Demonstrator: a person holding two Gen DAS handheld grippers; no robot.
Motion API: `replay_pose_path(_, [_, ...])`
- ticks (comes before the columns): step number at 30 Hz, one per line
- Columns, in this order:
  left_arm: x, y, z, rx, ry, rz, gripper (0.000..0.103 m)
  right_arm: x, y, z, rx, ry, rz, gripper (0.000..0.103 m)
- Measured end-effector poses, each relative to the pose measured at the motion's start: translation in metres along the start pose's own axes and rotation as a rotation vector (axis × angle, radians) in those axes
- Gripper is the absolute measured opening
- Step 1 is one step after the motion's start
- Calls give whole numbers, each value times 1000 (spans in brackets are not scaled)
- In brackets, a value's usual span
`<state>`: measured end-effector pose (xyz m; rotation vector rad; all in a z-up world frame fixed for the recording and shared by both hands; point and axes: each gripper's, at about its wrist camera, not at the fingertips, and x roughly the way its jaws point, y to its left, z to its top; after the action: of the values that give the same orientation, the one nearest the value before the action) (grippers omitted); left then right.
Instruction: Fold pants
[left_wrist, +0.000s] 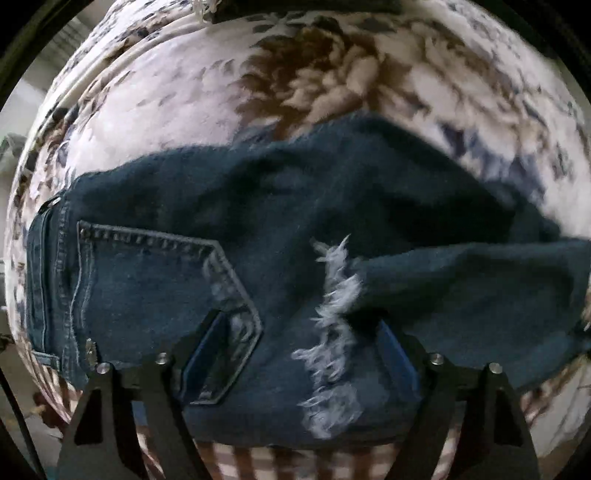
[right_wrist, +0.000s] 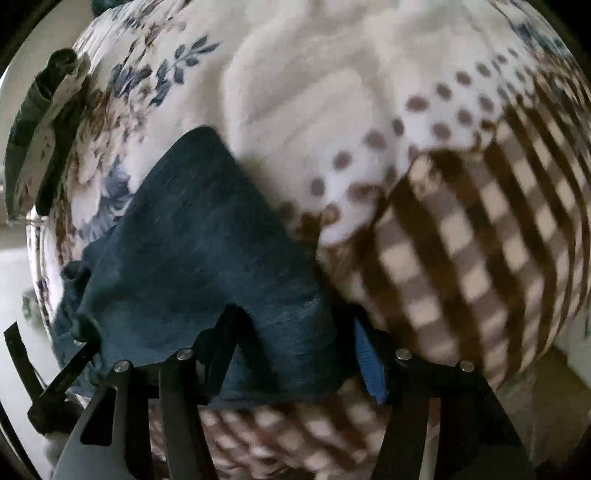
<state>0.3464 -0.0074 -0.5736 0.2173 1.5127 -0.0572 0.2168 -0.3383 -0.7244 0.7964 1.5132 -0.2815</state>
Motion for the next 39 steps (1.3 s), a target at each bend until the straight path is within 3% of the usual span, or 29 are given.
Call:
replay_pose_path(6, [-6, 6, -2, -46, 25, -33, 81, 3, -3, 8, -10, 35, 8, 65])
replay_pose_path(8, [-7, 3, -7, -26, 29, -11, 81, 6, 15, 2, -65, 67, -13, 76])
replay_pose_path(12, [-7, -6, -26, 30, 21, 33, 82, 6, 26, -16, -176, 106, -65, 79])
replay_pose_path(15, [-18, 5, -35, -36, 1, -7, 82, 7, 28, -12, -149, 121, -75, 80])
replay_pose_path(19, [-59, 55, -50, -296, -146, -146, 82, -10, 59, -6, -182, 60, -130, 81])
replay_pose_path(22, [-71, 114, -75, -546, -193, -198, 98, -26, 93, -11, -220, -1, -125, 85])
replay_pose_path(23, [-72, 136, -85, -636, -206, -204, 98, -28, 104, -14, -231, -14, -118, 85])
replay_pose_path(26, [-55, 191, -111, -885, -219, -217, 98, -27, 141, -21, -274, -33, -93, 85])
replay_pose_path(30, [-11, 235, -143, -1173, -267, -379, 98, 3, 176, -27, -303, 24, -63, 85])
replay_pose_path(31, [2, 247, -144, -1228, -281, -436, 93, 14, 180, -30, -309, 39, -62, 85])
replay_pose_path(32, [12, 253, -144, -1258, -285, -473, 80, 23, 187, -32, -317, 52, -66, 85])
replay_pose_path(34, [27, 260, -141, -1293, -319, -540, 72, 38, 197, -35, -334, 75, -80, 85])
replay_pose_path(37, [41, 262, -138, -1290, -354, -586, 72, 54, 208, -37, -354, 98, -98, 85])
replay_pose_path(39, [48, 262, -143, -1286, -380, -620, 80, 60, 211, -39, -367, 98, -120, 85])
